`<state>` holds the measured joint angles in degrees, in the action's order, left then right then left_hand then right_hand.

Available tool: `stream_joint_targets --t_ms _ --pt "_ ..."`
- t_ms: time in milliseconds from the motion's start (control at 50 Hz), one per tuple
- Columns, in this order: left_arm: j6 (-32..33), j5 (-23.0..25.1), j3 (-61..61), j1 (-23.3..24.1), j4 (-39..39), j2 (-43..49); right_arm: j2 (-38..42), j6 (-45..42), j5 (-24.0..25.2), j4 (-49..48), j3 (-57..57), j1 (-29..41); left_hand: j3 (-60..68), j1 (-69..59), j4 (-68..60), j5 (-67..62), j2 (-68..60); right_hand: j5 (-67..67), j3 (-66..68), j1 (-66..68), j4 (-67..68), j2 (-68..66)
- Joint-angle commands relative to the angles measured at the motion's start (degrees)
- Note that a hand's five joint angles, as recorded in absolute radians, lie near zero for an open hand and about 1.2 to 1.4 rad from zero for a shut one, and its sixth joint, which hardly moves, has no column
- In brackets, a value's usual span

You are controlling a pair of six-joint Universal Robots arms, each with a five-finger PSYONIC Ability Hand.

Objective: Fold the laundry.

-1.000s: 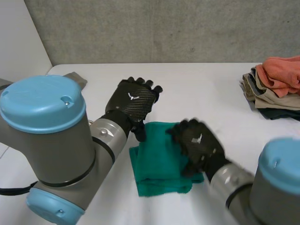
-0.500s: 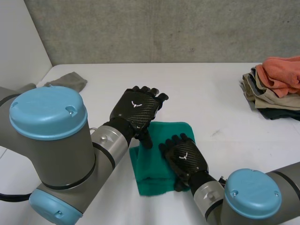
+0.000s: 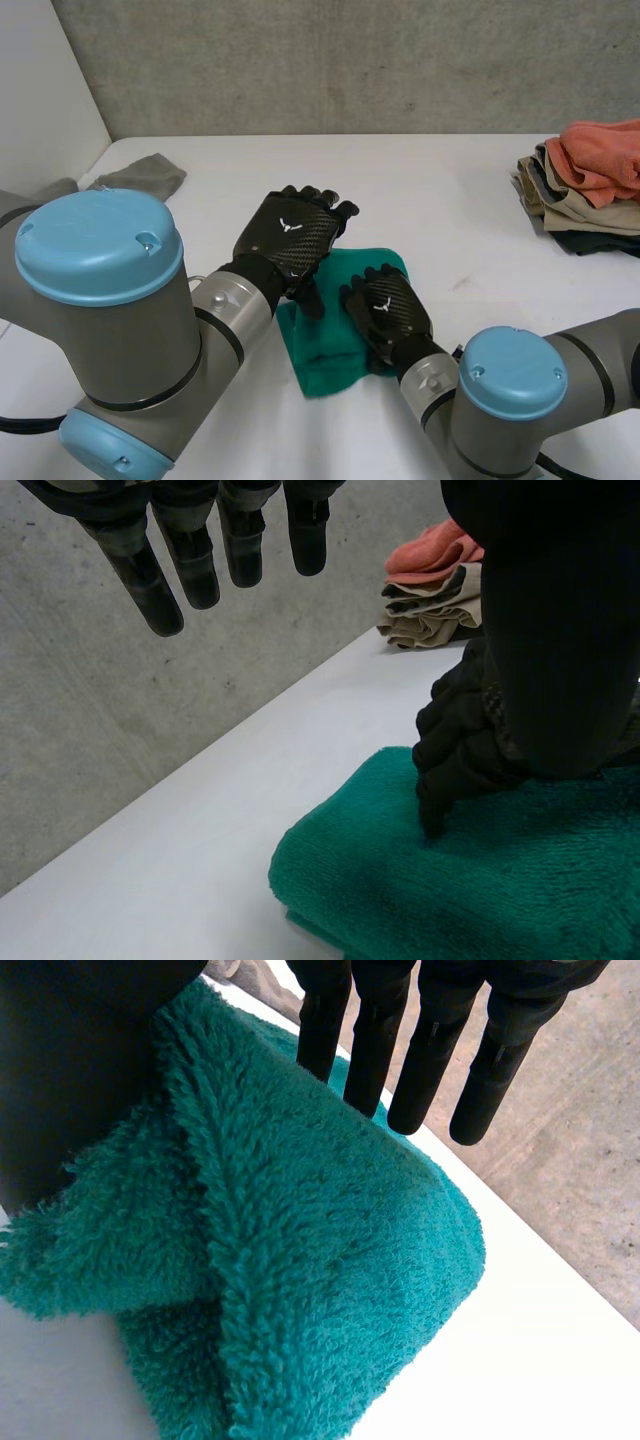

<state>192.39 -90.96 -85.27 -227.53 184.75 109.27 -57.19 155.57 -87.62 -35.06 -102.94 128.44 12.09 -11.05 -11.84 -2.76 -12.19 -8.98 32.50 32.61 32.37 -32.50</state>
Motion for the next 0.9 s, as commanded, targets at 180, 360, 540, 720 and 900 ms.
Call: stream_joint_targets --t_ms 180,360,540,720,900 --pt "0.0 0.0 -0.07 -0.11 0.08 -0.03 1.99 0.26 0.43 -0.18 5.2 -0.12 -0.7 -0.35 0.44 1.37 0.79 -57.86 44.34 44.23 44.47 -44.35" --pt "0.0 0.0 -0.16 -0.38 0.0 -0.64 2.35 0.52 -0.01 0.43 6.61 -0.3 -0.53 -0.51 0.28 1.2 0.63 -19.38 5.86 5.75 5.99 -5.86" --pt "0.0 0.09 -0.16 -0.29 0.08 -0.55 3.22 0.34 0.61 1.23 7.23 -0.56 -0.53 -0.51 0.28 1.2 0.63 -23.17 9.65 9.54 9.78 -9.66" --pt "-0.09 0.09 -0.16 -0.38 0.0 -0.47 5.33 0.26 0.7 1.23 9.86 -0.82 -0.53 -0.51 0.28 1.2 0.63 -59.01 45.49 45.38 45.61 -45.49" --pt "-0.09 0.09 -0.07 -0.73 0.08 -1.87 4.28 0.17 3.15 0.44 15.13 -5.04 -0.86 -0.18 0.61 1.53 0.96 -61.02 47.5 47.39 47.63 -47.5"
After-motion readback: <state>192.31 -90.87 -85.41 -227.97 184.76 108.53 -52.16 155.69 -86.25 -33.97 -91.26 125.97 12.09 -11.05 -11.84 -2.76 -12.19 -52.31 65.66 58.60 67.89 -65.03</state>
